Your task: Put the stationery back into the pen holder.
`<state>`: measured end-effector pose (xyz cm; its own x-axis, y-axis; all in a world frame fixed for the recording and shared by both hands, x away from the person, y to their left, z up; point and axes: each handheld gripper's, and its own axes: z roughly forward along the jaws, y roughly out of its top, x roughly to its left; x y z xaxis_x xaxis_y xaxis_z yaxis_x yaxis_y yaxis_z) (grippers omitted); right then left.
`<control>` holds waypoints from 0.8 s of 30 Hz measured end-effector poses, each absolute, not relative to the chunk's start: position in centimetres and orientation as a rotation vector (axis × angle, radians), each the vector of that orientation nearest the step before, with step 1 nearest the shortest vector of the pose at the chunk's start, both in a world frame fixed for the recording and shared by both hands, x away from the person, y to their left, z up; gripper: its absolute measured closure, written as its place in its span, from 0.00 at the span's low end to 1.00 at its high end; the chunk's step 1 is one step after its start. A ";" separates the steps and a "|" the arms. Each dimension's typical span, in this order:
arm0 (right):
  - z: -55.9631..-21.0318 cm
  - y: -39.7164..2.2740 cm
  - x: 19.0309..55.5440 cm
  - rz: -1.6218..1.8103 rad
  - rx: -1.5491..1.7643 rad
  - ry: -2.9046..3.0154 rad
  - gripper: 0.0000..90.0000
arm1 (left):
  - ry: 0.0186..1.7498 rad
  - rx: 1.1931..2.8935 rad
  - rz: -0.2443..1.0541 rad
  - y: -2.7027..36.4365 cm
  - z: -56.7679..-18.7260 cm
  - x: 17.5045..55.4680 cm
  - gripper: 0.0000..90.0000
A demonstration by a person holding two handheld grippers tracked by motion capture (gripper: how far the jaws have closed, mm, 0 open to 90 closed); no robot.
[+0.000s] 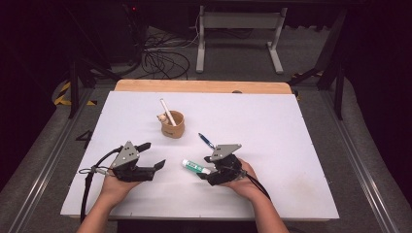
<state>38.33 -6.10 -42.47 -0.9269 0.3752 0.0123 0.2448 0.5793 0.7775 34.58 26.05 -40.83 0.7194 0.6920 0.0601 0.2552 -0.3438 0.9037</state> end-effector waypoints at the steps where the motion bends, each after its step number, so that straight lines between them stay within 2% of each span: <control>1: -42.5 -6.1 38.3 1.251 0.526 2.660 0.42 | 0.732 1.917 0.542 26.1 -40.8 34.6 0.21; 24: -43.4 -6.0 37.5 1.125 0.583 2.676 0.51 | 0.726 1.937 0.548 25.9 -41.0 34.6 0.22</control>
